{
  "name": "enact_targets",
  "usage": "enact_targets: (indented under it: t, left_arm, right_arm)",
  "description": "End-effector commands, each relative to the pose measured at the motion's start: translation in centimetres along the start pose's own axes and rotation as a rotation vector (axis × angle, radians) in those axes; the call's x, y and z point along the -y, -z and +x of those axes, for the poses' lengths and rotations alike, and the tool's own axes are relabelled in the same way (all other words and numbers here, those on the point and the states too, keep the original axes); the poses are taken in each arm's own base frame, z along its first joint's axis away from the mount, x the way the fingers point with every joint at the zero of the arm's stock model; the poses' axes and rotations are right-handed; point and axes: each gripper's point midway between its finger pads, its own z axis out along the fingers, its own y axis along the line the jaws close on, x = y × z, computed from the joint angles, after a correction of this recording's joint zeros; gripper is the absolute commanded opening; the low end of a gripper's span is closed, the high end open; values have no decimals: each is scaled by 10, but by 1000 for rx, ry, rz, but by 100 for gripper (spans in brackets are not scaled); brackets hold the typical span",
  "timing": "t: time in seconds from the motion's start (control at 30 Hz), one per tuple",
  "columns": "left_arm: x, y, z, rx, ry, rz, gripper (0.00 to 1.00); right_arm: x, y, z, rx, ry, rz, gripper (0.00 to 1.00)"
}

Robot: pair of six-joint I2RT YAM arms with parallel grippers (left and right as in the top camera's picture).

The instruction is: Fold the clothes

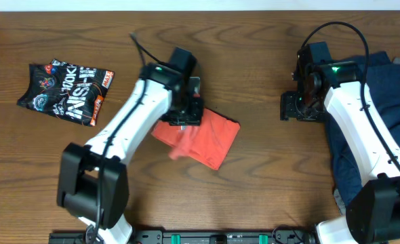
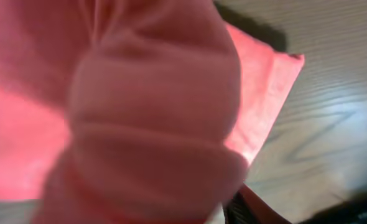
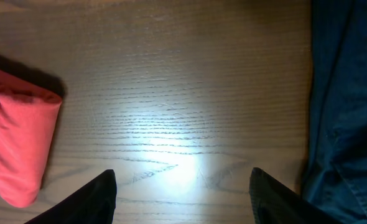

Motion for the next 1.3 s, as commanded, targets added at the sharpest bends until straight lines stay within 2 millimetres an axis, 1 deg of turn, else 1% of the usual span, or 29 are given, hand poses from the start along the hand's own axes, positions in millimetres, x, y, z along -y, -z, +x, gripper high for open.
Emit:
enact_targets:
  t: [0.0, 0.1, 0.13, 0.2, 0.27, 0.3, 0.37, 0.4, 0.47, 0.53, 0.57, 0.63, 0.7, 0.77, 0.8, 0.87, 0.93, 1.0, 1.1, 1.13, 1.17, 1.2, 1.23, 1.27]
  left_arm:
    - [5, -6, -3, 11, 2, -37, 41]
    - [19, -9, 2, 1, -30, -19, 42]
    - [25, -10, 4, -2, -43, 2, 45]
    - [45, -11, 7, -15, -111, 86, 47]
    - [70, -9, 12, -27, -226, 208, 49]
    - [83, -6, 18, -38, -308, 279, 50]
    - [93, -2, 25, -49, -400, 348, 53]
    - [92, 0, 26, -48, -417, 351, 52]
    - [86, 9, 24, -26, -436, 350, 53]
    - [74, 25, 14, 30, -426, 343, 54]
    - [62, 37, 4, 82, -405, 319, 54]
    - [41, 53, -14, 166, -354, 267, 55]
    - [7, 73, -39, 278, -254, 179, 56]
    - [-18, 84, -59, 359, -185, 120, 60]
    - [-29, 89, -68, 396, -158, 106, 64]
    - [-43, 91, -83, 437, -132, 101, 68]
    - [-52, 85, -93, 448, -117, 96, 70]
    - [-58, 73, -98, 429, -106, 94, 72]
    - [-63, 47, -97, 363, -89, 92, 73]
    - [-64, 39, -96, 341, -85, 92, 74]
    - [-65, 29, -95, 315, -81, 92, 74]
    - [-65, 21, -93, 293, -78, 91, 73]
    - [-65, 12, -91, 268, -76, 91, 74]
    - [-65, 5, -88, 246, -75, 90, 74]
  right_arm:
    - [0, 4, -4, 16, 15, -4, 68]
    - [-7, 4, -5, 19, 36, -44, 68]
    - [-9, 4, -6, 21, 36, -53, 68]
    - [-12, 4, -7, 26, 36, -69, 68]
    - [-13, 4, -9, 34, 36, -79, 68]
    - [-16, 4, -10, 38, 37, -90, 68]
    - [-21, 5, -12, 45, 45, -123, 68]
    - [-26, 6, -13, 50, 62, -149, 68]
    - [-37, 8, -15, 60, 103, -206, 68]
    - [-47, 9, -17, 72, 129, -238, 68]
    - [-53, 10, -18, 80, 141, -256, 68]
    - [-68, 12, -19, 95, 180, -301, 69]
    - [-92, 15, -20, 118, 250, -372, 70]
    - [-113, 16, -21, 135, 298, -422, 71]
    - [-125, 15, -21, 148, 327, -440, 71]
    - [-148, 10, -22, 171, 384, -453, 71]
    - [-169, 3, -20, 180, 426, -468, 72]
    - [-185, -8, -15, 166, 458, -471, 73]
    - [-195, -34, -5, 110, 447, -421, 72]
    - [-196, -43, -1, 89, 448, -403, 69]
    - [-197, -54, 4, 60, 454, -384, 61]
    - [-198, -63, 10, 30, 458, -374, 50]
    - [-195, -73, 18, -16, 459, -352, 31]
    - [-186, -83, 26, -64, 446, -307, 13]
